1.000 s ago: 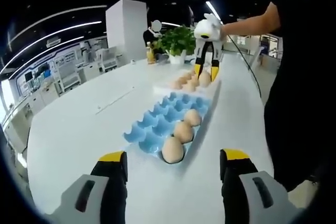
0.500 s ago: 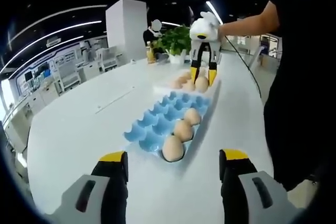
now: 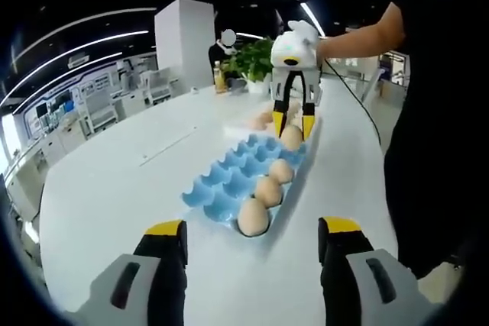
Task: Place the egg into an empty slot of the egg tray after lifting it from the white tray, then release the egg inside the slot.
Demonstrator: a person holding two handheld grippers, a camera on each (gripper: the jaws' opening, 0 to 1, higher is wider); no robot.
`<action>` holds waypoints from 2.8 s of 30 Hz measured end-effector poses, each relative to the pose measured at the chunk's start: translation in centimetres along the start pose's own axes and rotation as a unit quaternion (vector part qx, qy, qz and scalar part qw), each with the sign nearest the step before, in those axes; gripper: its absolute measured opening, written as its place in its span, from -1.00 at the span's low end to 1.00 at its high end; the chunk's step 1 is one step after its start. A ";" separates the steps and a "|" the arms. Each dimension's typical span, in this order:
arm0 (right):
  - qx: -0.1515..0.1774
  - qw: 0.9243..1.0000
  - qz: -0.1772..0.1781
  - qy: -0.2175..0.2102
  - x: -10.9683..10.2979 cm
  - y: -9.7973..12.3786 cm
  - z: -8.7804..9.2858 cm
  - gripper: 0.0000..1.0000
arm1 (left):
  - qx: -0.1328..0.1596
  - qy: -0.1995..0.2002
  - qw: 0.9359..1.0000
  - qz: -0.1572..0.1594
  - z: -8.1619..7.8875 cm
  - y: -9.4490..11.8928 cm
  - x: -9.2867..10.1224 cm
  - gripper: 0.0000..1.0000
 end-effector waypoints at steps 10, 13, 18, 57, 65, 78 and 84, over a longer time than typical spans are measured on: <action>-0.003 1.000 -0.015 0.000 0.3 -1.7 -0.5 -0.49 | -0.001 0.003 1.000 0.000 0.0 0.2 -0.1 0.37; -0.007 1.000 -0.017 0.001 0.4 -2.2 -0.5 -0.49 | 0.011 -0.006 1.000 -0.016 -0.2 0.1 -0.3 0.48; -0.010 1.000 -0.023 0.002 0.2 -2.8 -0.4 -0.49 | 0.013 -0.004 1.000 -0.015 -0.4 0.3 -0.3 0.44; 0.033 0.999 -0.021 -0.021 0.2 -3.3 1.2 -0.42 | 0.005 -0.001 1.000 -0.007 -0.5 0.0 0.1 0.39; 0.043 0.999 -0.018 -0.027 0.2 -3.3 1.4 -0.42 | 0.000 0.000 1.000 0.000 -0.5 -0.2 0.0 0.37; 0.047 0.998 0.001 -0.045 0.3 -1.3 3.0 -0.39 | 0.004 -0.002 1.000 0.001 -0.8 -0.3 -0.1 0.35; 0.038 0.998 0.008 -0.052 -0.4 -0.5 4.4 -0.39 | 0.007 -0.006 1.000 0.000 -1.0 -0.4 -0.1 0.36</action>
Point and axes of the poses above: the point that each gripper's makers call its tool centre point, and the gripper's own axes: y roughly backward along the fingers, x roughly to its right, z roughly out of its underside, the point moved 10 cm from there along y, roughly backward along the fingers, and after that the axes turned 4 degrees about z, right-handed, at the moved point
